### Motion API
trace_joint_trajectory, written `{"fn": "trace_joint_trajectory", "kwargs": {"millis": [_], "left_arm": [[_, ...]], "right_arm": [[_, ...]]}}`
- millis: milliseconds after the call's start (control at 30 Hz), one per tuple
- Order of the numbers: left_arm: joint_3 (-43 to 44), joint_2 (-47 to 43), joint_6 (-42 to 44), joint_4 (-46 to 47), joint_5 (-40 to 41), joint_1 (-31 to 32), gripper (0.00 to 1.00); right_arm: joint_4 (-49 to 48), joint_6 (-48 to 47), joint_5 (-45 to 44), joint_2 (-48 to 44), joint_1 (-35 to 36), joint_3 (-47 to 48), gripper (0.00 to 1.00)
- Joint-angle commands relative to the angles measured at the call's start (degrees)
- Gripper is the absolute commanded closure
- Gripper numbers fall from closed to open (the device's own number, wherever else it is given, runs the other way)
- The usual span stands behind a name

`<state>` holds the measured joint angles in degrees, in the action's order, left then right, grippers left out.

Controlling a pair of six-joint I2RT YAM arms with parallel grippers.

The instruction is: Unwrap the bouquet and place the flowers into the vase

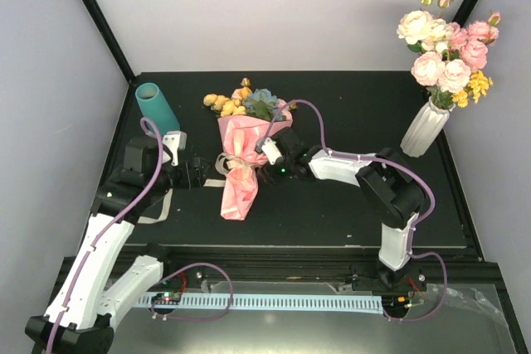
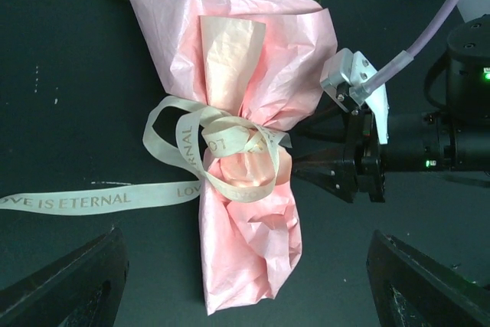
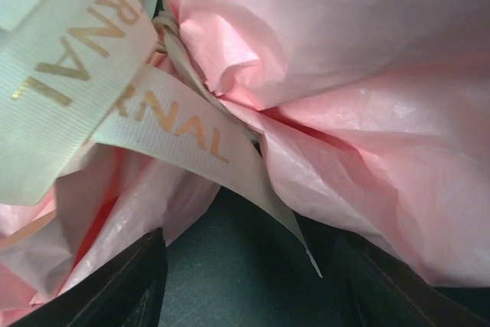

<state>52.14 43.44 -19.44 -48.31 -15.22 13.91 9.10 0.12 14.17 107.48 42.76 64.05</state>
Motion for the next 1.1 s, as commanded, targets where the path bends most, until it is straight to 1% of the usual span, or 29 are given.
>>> {"fn": "trace_joint_trajectory", "kwargs": {"millis": [0, 100, 167, 200, 267, 433, 567, 633, 700, 867, 1067], "left_arm": [[0.66, 0.22, -0.23, -1.39, -0.28, 0.25, 0.13], [1.14, 1.12, -0.33, -1.02, -0.55, 0.24, 0.13], [1.56, 1.85, -0.41, -0.9, -0.67, 0.24, 0.13], [1.75, 2.18, -0.42, -0.78, -0.88, 0.24, 0.13], [2.11, 2.78, -0.3, -0.61, -1.11, 0.24, 0.13], [2.92, 4.0, -0.07, -0.58, -1.29, 0.24, 0.14], [2.7, 4.19, -0.35, -0.38, -1.39, 0.24, 0.14], [2.53, 4.11, -0.54, -0.38, -1.55, 0.24, 0.14], [2.34, 4.11, -0.57, -0.44, -1.65, 0.24, 0.15], [1.08, 3.83, -0.34, -0.71, -1.19, 0.27, 0.16], [-0.95, 3.04, -0.16, -0.84, -0.79, 0.33, 0.16]], "right_arm": [[-2.84, 1.79, -0.08, 0.75, 0.04, 1.23, 0.4], [-3.54, 2.36, -0.27, 1.18, 0.0, 0.72, 0.45], [-4.47, 2.73, 0.22, 1.44, 0.06, 0.33, 0.53], [-4.79, 2.98, 0.31, 1.68, 0.03, 0.25, 0.58], [-5.15, 3.46, 0.41, 2.13, 0.08, 0.15, 0.62], [-5.51, 3.57, 0.79, 2.47, 0.01, -0.07, 0.79], [-6.0, 3.33, 0.9, 1.68, 0.04, -1.04, 0.83], [-6.59, 3.39, 0.73, 1.14, 0.1, -2.02, 0.92], [-6.37, 3.48, 0.91, 0.77, 0.07, -2.29, 0.98], [-4.78, 3.78, 1.82, -1.48, 0.06, -3.08, 0.98], [-2.58, 5.19, 2.01, -7.9, 0.08, -4.01, 0.98]]}}
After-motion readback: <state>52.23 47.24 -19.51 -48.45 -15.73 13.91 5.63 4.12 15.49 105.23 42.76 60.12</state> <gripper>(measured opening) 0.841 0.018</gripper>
